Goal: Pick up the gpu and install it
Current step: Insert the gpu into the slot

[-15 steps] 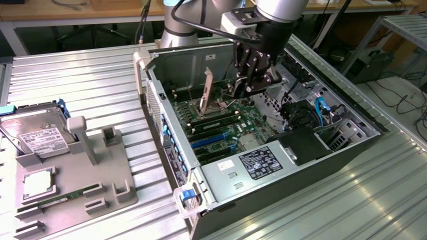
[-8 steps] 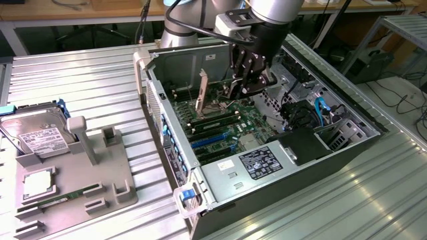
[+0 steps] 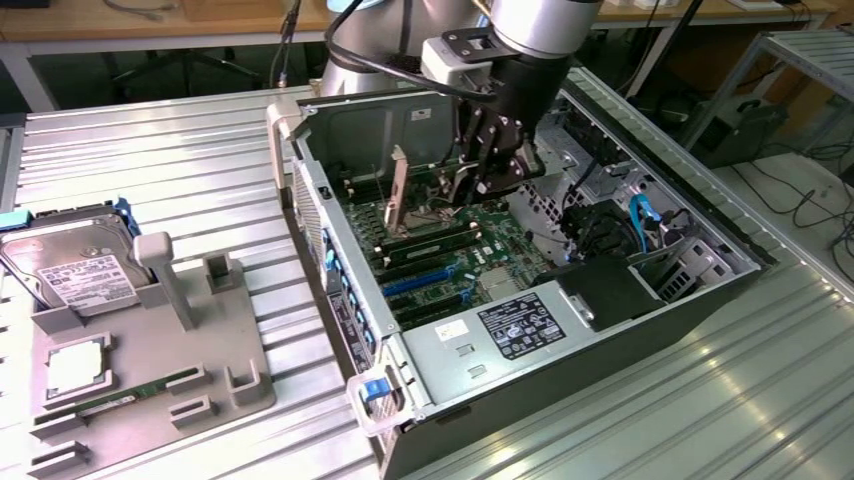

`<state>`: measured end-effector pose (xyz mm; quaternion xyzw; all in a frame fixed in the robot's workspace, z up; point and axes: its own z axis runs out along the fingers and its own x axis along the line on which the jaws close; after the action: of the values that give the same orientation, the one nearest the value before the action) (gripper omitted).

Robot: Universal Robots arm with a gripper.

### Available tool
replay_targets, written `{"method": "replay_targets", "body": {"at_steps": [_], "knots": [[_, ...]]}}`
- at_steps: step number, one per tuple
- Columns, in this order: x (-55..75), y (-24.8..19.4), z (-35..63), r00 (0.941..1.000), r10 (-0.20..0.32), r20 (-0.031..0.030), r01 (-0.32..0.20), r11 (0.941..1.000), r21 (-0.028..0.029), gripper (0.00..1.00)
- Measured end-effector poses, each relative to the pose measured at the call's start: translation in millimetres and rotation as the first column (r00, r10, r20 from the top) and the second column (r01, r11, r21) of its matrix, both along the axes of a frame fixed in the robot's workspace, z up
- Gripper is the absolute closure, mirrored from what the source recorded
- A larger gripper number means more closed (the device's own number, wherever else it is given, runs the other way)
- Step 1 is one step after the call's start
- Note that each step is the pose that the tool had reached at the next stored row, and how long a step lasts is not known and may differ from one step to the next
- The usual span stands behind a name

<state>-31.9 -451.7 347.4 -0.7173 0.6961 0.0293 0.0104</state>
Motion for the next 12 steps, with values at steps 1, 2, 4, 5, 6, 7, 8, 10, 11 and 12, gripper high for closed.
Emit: {"method": "replay_targets", "body": {"at_steps": [1, 2, 4, 5, 6, 7, 8, 10, 11, 12], "knots": [[-0.5, 0.0, -1.0, 1.0000, -0.001, -0.0001, 0.001, 1.0000, -0.0001, 0.72], [-1.0, 0.0, -2.0, 1.0000, -0.001, -0.0001, 0.001, 1.0000, 0.0000, 0.72], [-1.7, 0.0, -4.0, 1.0000, -0.002, -0.0001, 0.002, 1.0000, -0.0001, 0.72], [-2.0, 0.0, -4.7, 1.0000, -0.002, -0.0001, 0.002, 1.0000, -0.0001, 0.72], [-2.2, -0.1, -5.5, 1.0000, -0.002, -0.0001, 0.002, 1.0000, 0.0000, 0.72], [-2.5, -0.1, -6.1, 1.0000, -0.002, -0.0001, 0.002, 1.0000, -0.0001, 0.72], [-2.9, -0.1, -6.9, 1.0000, -0.002, -0.0001, 0.002, 1.0000, -0.0001, 0.72], [-3.3, -0.1, -8.1, 1.0000, -0.003, -0.0001, 0.003, 1.0000, -0.0001, 0.72], [-3.6, -0.1, -8.6, 1.0000, -0.003, -0.0002, 0.003, 1.0000, -0.0001, 0.72], [-3.9, -0.1, -9.1, 1.0000, -0.003, -0.0001, 0.003, 1.0000, -0.0001, 0.72]]}}
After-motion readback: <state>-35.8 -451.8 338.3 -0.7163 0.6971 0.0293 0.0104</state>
